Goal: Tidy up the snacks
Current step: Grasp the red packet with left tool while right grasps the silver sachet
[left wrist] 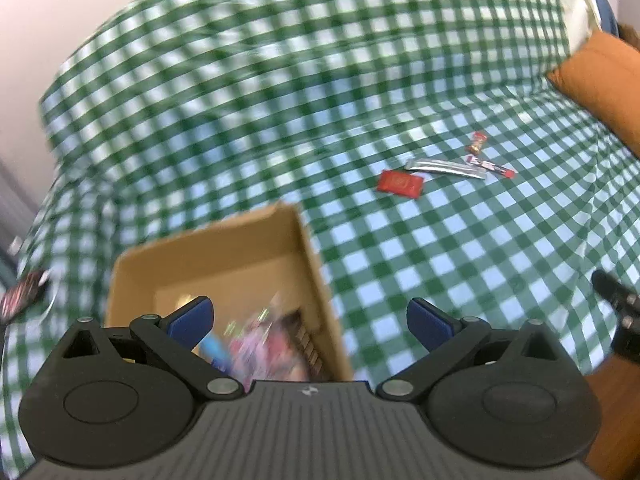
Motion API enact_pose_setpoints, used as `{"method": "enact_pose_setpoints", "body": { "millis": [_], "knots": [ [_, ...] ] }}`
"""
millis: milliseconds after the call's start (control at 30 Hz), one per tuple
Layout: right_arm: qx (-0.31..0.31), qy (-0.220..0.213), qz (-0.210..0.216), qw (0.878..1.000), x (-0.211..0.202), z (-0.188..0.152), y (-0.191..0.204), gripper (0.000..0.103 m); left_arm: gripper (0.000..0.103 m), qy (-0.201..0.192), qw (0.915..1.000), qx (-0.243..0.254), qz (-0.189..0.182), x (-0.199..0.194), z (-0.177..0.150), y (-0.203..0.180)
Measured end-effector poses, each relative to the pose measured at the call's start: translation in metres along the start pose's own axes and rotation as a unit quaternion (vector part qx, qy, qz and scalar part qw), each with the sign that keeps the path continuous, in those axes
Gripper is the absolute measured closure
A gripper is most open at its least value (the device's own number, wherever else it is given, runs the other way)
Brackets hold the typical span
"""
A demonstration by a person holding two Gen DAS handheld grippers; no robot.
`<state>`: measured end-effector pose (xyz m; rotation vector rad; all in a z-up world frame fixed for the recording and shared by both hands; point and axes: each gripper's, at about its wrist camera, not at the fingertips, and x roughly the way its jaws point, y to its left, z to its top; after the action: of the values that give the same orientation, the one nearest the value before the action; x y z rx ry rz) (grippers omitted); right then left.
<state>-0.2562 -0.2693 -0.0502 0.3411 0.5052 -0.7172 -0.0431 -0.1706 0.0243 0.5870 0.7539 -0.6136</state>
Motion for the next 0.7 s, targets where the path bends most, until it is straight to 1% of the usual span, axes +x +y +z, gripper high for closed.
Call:
{"method": "enact_pose_setpoints", "body": {
  "millis": [100, 200, 267, 333, 367, 433, 500, 567, 633, 700],
  "knots": [
    [0.011, -0.008, -0.014, 1.000, 0.043, 0.014, -0.024, 0.000, 0.000, 0.008, 0.9997, 0.022, 0.004, 0.047, 0.035, -0.029],
    [0.007, -0.020, -0.005, 1.000, 0.101, 0.027, -0.042, 0.000, 0.000, 0.031, 0.9994, 0.014, -0.011, 0.101, 0.068, -0.052],
    [-0.023, -0.023, 0.014, 0.999, 0.144, 0.033, -0.044, 0.000, 0.000, 0.050, 0.9987, -0.003, -0.014, 0.141, 0.090, -0.063],
    [-0.063, -0.025, 0.040, 0.997, 0.188, 0.036, -0.042, 0.000, 0.000, 0.069, 0.9971, -0.032, -0.006, 0.184, 0.112, -0.072],
    [-0.086, -0.028, 0.055, 0.994, 0.212, 0.037, -0.039, 0.000, 0.000, 0.078, 0.9956, -0.052, -0.001, 0.210, 0.124, -0.075],
    [-0.117, -0.029, 0.071, 0.990, 0.255, 0.040, -0.034, 0.000, 0.000, 0.091, 0.9923, -0.084, -0.002, 0.252, 0.143, -0.079],
    [-0.121, -0.016, 0.088, 0.989, 0.296, 0.042, -0.030, 0.000, 0.000, 0.106, 0.9886, -0.106, -0.006, 0.293, 0.158, -0.082],
    [-0.121, -0.007, 0.100, 0.988, 0.333, 0.046, -0.027, 0.000, 0.000, 0.127, 0.9850, -0.116, -0.019, 0.329, 0.169, -0.085],
    [-0.119, 0.002, 0.110, 0.987, 0.367, 0.049, -0.023, 0.000, 0.000, 0.142, 0.9806, -0.132, -0.033, 0.358, 0.175, -0.087],
    [-0.125, 0.011, 0.118, 0.985, 0.393, 0.049, -0.015, 0.001, 0.000, 0.173, 0.9726, -0.146, -0.051, 0.387, 0.177, -0.089]
  ]
}}
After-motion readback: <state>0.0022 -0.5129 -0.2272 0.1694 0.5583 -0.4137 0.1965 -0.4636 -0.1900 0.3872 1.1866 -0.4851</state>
